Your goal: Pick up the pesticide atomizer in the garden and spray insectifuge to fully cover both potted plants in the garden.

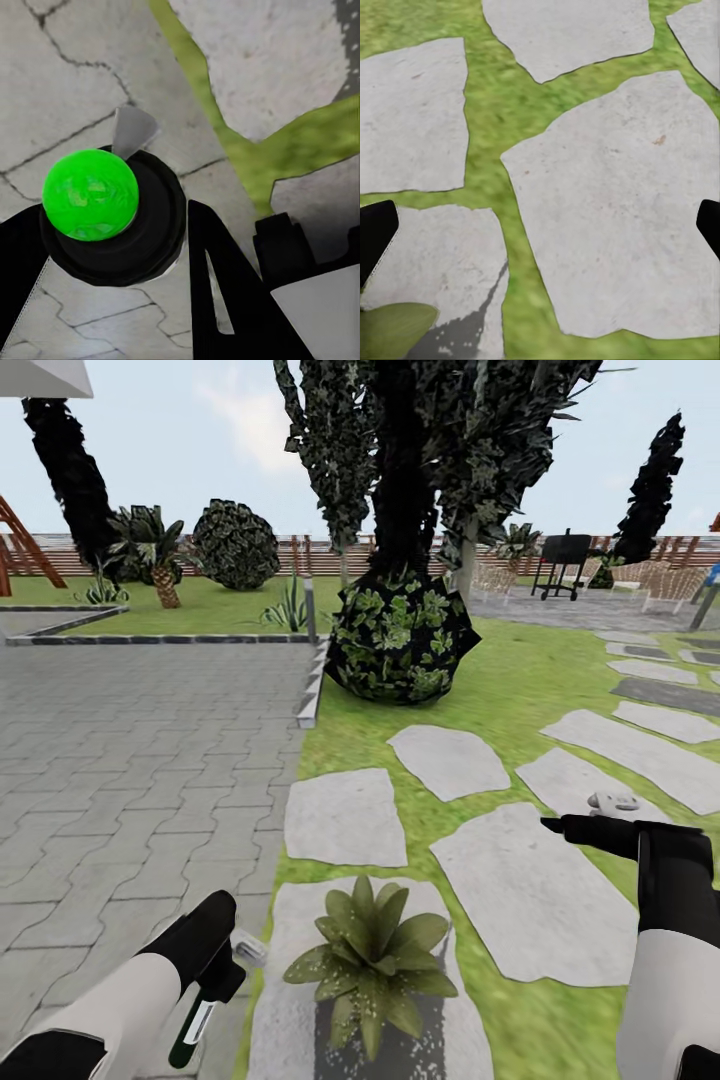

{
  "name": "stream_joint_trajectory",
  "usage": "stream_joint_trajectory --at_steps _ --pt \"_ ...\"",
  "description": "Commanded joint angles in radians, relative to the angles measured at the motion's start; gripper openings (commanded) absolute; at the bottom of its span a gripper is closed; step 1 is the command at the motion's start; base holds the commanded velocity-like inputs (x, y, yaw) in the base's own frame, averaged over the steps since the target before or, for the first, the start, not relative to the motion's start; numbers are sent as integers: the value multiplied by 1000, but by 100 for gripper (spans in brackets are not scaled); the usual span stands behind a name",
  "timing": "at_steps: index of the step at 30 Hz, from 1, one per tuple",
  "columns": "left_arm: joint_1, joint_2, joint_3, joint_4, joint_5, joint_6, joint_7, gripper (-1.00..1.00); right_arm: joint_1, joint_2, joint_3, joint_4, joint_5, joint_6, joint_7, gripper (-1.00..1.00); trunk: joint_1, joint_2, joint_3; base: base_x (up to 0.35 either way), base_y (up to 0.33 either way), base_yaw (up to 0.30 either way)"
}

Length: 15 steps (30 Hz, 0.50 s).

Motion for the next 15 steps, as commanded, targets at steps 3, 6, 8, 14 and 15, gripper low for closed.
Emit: stream_joint_trajectory --at_steps 3,6,8,14,15 --pt "0 1 -5 -2 -9 1 -9 -100 -1 0 -2 -2 10 2 10 100 0 0 -1 0 300 -1" --pt "0 1 -5 -2 -8 1 -10 -100 -1 0 -2 -2 10 2 10 100 0 0 -1 0 300 -8" --pt "0 1 -5 -2 -8 1 -10 -100 -1 0 -2 -2 10 2 10 100 0 0 -1 0 300 -130" --pt "0 0 -5 -2 -9 1 -10 -100 -1 0 -2 -2 10 2 10 100 0 0 0 0 246 -245" --pt "0 1 -5 -2 -9 1 -10 -100 -1 0 -2 -2 10 2 10 100 0 0 1 0 72 -260"
